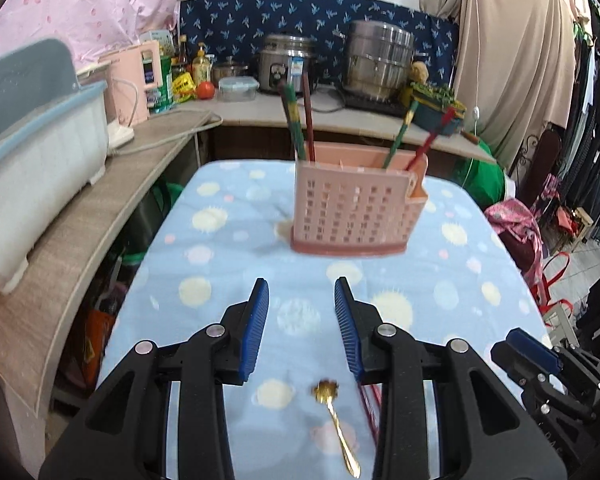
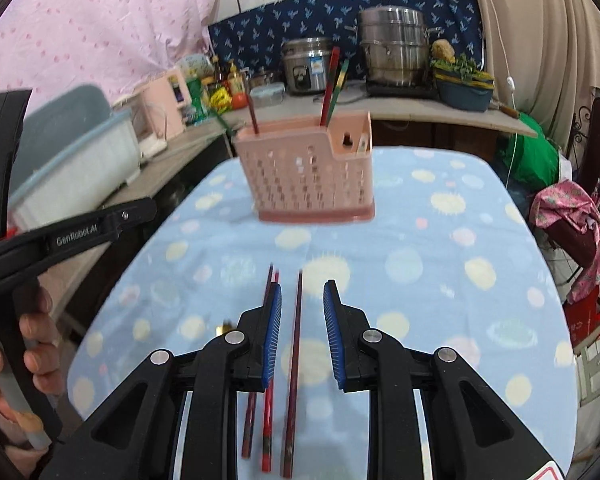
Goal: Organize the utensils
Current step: 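Move both open tools back to the spoon and chopsticks on the table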
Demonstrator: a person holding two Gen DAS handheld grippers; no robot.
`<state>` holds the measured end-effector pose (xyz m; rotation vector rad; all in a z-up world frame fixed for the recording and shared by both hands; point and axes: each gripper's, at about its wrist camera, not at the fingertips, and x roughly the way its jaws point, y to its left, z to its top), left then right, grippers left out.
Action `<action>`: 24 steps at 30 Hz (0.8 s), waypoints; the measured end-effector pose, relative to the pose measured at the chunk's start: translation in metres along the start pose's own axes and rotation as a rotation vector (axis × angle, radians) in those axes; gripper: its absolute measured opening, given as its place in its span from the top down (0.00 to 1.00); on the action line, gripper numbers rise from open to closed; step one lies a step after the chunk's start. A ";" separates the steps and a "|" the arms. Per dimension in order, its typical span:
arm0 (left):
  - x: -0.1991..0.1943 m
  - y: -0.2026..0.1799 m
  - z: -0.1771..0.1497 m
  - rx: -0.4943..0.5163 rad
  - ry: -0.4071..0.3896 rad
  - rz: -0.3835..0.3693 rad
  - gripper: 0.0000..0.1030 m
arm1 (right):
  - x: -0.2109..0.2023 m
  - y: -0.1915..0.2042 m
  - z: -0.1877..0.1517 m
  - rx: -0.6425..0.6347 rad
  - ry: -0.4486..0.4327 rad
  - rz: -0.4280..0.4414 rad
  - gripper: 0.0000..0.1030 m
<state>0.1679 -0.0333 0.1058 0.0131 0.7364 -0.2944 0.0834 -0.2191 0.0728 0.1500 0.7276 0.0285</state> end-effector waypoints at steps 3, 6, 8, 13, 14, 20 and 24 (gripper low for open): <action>0.004 -0.001 -0.023 0.003 0.046 0.001 0.68 | 0.004 0.004 -0.027 -0.017 0.049 -0.010 0.79; 0.008 0.000 -0.042 0.004 0.081 0.005 0.68 | 0.009 0.004 -0.050 -0.007 0.091 -0.008 0.79; 0.010 0.001 -0.053 0.000 0.104 0.006 0.68 | 0.011 0.004 -0.063 -0.001 0.111 -0.009 0.79; 0.015 0.005 -0.080 -0.002 0.148 0.009 0.68 | 0.016 0.005 -0.088 0.003 0.161 -0.008 0.79; 0.016 0.005 -0.085 -0.003 0.157 0.011 0.68 | 0.018 0.006 -0.090 0.004 0.167 -0.008 0.79; 0.022 0.006 -0.106 -0.001 0.208 0.013 0.68 | 0.027 0.008 -0.103 0.009 0.206 -0.006 0.79; 0.024 0.008 -0.114 0.000 0.224 0.018 0.68 | 0.030 0.011 -0.108 -0.005 0.212 -0.013 0.80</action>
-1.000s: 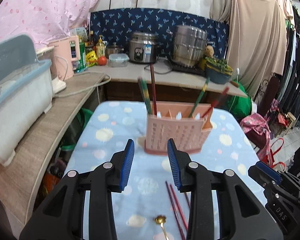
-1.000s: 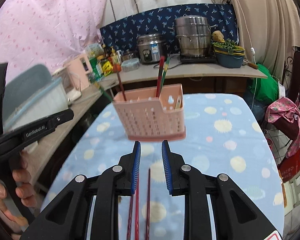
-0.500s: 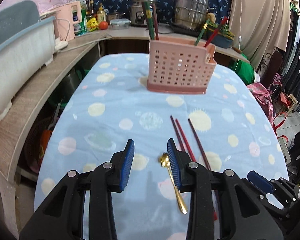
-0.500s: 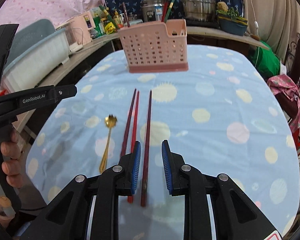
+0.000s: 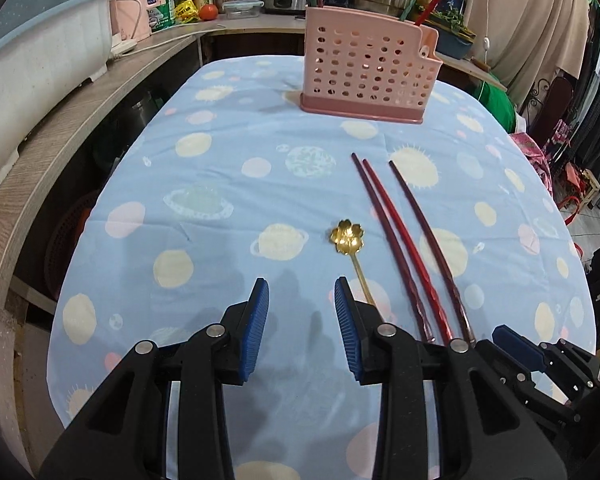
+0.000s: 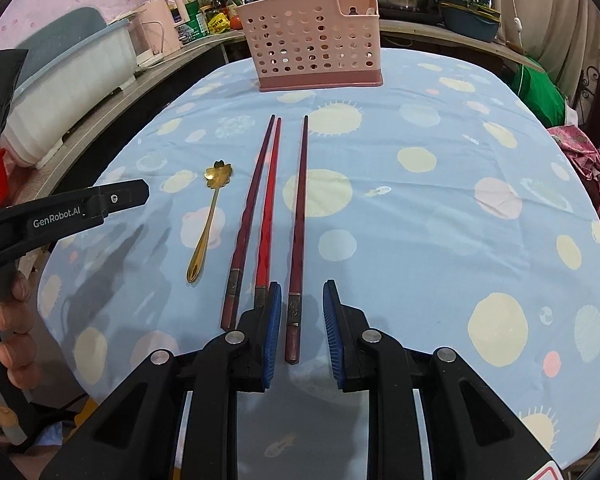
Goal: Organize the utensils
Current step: 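Move both open tools back to the spoon and chopsticks on the table, then grasp a dark-red chopstick with the right tool while the left tool grasps the gold spoon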
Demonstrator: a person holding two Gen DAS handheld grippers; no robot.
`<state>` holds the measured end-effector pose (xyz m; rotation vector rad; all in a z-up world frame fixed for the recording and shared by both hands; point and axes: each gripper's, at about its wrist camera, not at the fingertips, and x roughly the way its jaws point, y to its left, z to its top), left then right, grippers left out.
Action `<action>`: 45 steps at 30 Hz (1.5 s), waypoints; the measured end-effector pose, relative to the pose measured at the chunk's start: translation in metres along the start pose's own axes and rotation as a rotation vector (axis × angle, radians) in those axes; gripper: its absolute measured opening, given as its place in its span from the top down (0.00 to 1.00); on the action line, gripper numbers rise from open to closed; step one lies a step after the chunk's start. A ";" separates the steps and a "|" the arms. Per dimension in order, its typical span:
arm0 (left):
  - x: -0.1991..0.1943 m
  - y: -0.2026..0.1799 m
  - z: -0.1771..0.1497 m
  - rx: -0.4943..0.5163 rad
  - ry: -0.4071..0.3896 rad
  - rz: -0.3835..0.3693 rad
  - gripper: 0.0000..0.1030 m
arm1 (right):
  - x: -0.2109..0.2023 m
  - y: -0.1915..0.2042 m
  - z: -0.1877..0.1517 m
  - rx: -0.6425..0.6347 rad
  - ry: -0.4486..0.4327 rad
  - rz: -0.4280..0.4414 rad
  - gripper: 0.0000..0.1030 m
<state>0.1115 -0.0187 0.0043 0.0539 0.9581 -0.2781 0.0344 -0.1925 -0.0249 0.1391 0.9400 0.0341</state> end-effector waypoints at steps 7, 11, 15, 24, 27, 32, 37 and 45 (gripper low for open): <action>0.005 0.000 -0.008 0.001 0.027 -0.004 0.68 | 0.007 0.001 -0.004 -0.011 0.016 -0.012 0.88; 0.008 -0.005 -0.012 0.009 0.041 -0.011 0.68 | 0.008 0.000 -0.006 -0.009 0.015 -0.016 0.92; 0.011 -0.012 -0.016 0.021 0.052 -0.026 0.66 | 0.008 0.000 -0.007 -0.016 0.010 -0.026 0.93; 0.019 -0.028 -0.024 0.048 0.075 -0.061 0.54 | 0.008 -0.001 -0.007 -0.013 0.004 -0.023 0.93; 0.024 -0.031 -0.027 0.049 0.094 -0.069 0.54 | 0.008 -0.001 -0.007 -0.012 0.003 -0.021 0.93; 0.027 -0.038 -0.030 0.074 0.090 -0.057 0.55 | 0.008 -0.001 -0.007 -0.012 0.003 -0.022 0.93; 0.026 -0.040 -0.032 0.091 0.083 -0.057 0.66 | 0.008 -0.001 -0.007 -0.012 0.002 -0.022 0.93; 0.025 -0.042 -0.034 0.104 0.088 -0.083 0.93 | 0.008 -0.001 -0.007 -0.012 0.002 -0.024 0.93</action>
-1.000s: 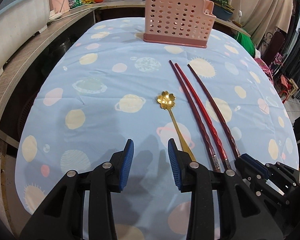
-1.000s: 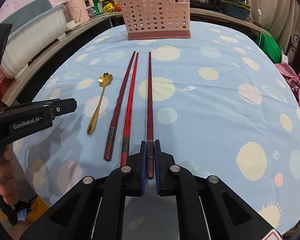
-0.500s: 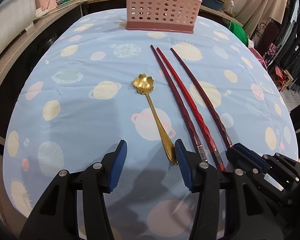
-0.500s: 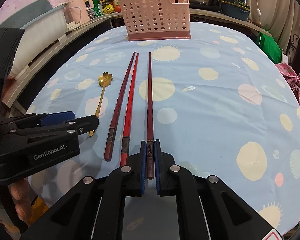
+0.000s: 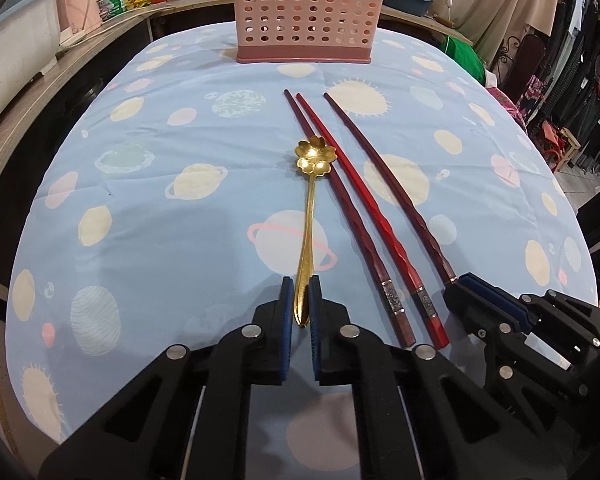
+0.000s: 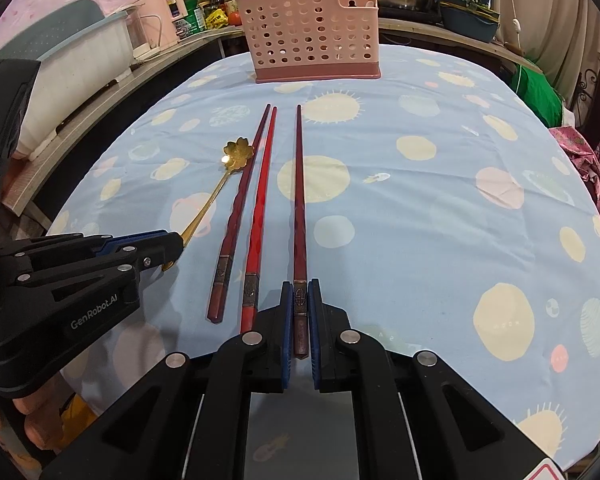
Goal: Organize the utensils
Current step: 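Grasp a dark-red chopstick with the right tool while the left tool grasps the gold spoon, then lift the gold spoon and dark-red chopstick up over the pink basket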
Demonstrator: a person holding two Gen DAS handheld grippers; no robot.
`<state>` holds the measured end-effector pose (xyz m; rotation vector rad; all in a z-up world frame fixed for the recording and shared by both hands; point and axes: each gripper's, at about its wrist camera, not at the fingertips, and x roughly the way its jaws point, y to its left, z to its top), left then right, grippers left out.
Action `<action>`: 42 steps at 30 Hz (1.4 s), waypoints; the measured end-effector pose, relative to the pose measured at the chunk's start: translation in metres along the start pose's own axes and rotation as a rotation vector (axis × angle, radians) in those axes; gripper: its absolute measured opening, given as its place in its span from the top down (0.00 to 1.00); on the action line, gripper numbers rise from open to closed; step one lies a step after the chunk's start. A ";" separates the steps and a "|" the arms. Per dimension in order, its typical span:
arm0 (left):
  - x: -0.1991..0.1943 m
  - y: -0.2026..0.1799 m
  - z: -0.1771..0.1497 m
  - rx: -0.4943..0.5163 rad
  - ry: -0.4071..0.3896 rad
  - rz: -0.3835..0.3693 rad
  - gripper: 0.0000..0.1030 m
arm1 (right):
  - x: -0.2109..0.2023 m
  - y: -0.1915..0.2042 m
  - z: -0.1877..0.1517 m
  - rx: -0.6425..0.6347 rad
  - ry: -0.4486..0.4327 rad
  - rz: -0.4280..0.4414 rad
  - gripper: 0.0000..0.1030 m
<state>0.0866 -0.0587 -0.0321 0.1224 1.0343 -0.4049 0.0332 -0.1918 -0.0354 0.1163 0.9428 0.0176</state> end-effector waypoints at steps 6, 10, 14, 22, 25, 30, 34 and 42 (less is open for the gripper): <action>-0.001 0.003 0.001 -0.012 0.012 -0.005 1.00 | -0.001 -0.002 0.000 0.010 0.007 0.005 0.93; -0.008 0.010 0.003 -0.030 0.008 -0.002 1.00 | -0.005 -0.001 -0.001 0.020 0.013 0.009 0.93; -0.018 0.017 0.007 -0.047 -0.006 -0.005 1.00 | -0.014 -0.001 0.002 0.024 0.000 0.013 0.93; -0.016 0.017 0.004 -0.080 0.005 -0.074 0.88 | -0.016 -0.006 0.005 0.048 -0.004 0.023 0.93; -0.009 0.015 0.001 -0.086 0.022 -0.090 0.80 | -0.016 -0.005 0.004 0.047 -0.001 0.024 0.93; -0.004 0.012 -0.004 -0.067 0.025 -0.095 0.81 | -0.015 -0.005 0.004 0.048 0.001 0.026 0.93; -0.004 0.009 -0.006 -0.048 0.026 -0.102 0.90 | -0.014 -0.004 0.002 0.048 0.004 0.027 0.93; -0.025 0.011 0.003 -0.041 -0.019 -0.083 0.90 | -0.023 -0.005 0.005 0.053 -0.018 0.028 0.93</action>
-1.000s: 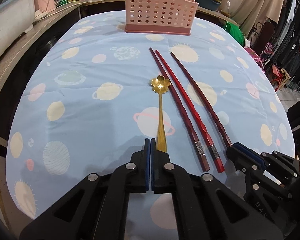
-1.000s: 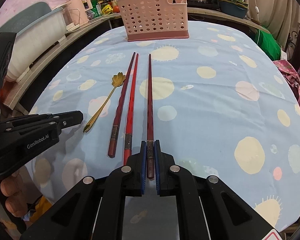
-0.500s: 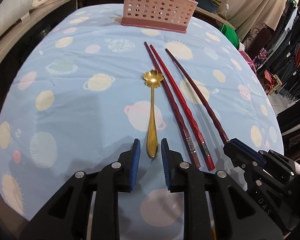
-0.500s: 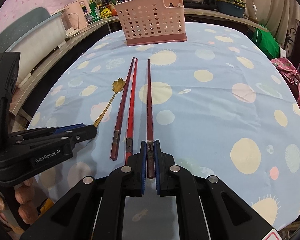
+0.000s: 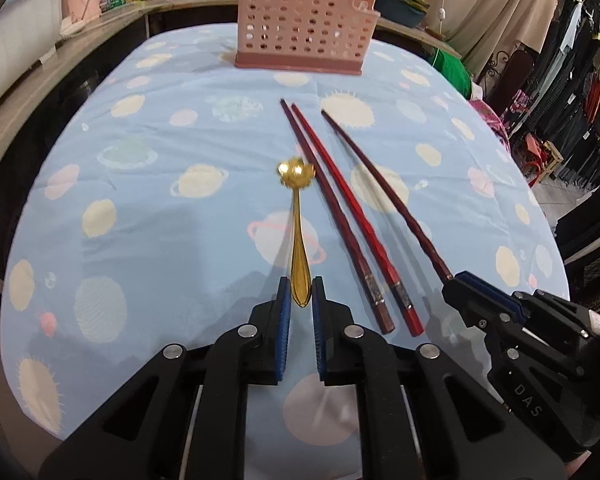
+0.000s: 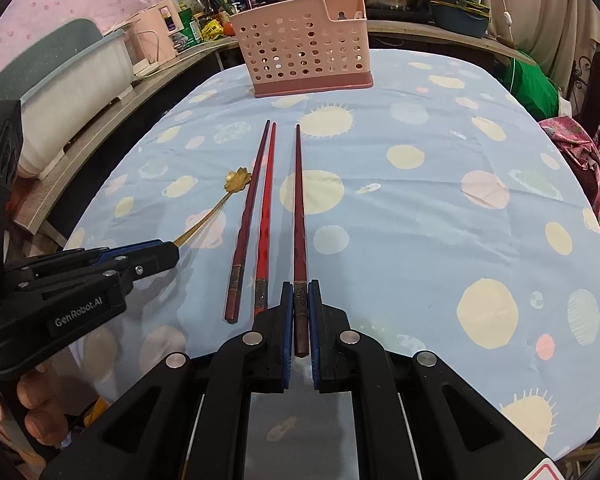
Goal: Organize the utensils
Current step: 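Lift the gold spoon and dark-red chopstick up over the pink basket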
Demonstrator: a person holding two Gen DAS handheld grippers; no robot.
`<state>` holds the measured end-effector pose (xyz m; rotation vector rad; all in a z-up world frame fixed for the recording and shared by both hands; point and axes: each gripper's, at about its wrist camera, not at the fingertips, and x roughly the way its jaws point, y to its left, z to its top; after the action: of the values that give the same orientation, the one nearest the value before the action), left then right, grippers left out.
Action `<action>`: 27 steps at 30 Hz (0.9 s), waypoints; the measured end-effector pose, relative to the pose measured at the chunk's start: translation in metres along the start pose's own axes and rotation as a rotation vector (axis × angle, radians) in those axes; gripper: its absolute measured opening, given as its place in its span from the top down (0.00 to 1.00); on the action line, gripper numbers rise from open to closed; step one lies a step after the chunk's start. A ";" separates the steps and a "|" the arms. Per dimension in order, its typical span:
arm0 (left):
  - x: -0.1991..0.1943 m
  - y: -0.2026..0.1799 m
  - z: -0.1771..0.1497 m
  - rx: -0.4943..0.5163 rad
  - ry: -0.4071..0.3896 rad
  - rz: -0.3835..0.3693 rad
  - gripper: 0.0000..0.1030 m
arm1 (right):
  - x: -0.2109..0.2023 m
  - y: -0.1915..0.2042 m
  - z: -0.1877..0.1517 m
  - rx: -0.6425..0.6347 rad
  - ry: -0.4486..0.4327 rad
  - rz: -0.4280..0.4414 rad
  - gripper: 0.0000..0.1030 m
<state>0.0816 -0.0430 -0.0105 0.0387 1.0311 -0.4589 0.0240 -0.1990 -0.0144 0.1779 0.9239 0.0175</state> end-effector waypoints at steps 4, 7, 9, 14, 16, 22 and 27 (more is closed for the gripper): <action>-0.021 0.003 0.014 -0.009 -0.054 0.004 0.90 | -0.012 0.000 0.008 0.006 -0.033 0.009 0.93; -0.034 0.007 0.028 -0.025 -0.095 0.005 0.90 | -0.023 -0.001 0.018 0.009 -0.066 0.012 0.93; -0.039 0.010 0.036 -0.032 -0.114 0.005 0.90 | -0.029 -0.002 0.026 0.015 -0.088 0.016 0.93; -0.049 0.016 0.057 -0.037 -0.155 0.021 0.91 | -0.041 -0.005 0.046 0.033 -0.131 0.027 0.93; -0.051 0.018 0.064 -0.035 -0.164 0.027 0.96 | -0.045 -0.006 0.052 0.038 -0.144 0.034 0.93; -0.052 0.022 0.075 -0.023 -0.176 0.048 0.99 | -0.056 -0.010 0.075 0.055 -0.188 0.050 0.93; -0.056 0.023 0.084 -0.011 -0.180 0.047 1.00 | -0.067 -0.014 0.095 0.070 -0.228 0.068 0.93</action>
<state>0.1350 -0.0229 0.0758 0.0119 0.8535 -0.4062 0.0585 -0.2325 0.0925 0.2708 0.6913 0.0269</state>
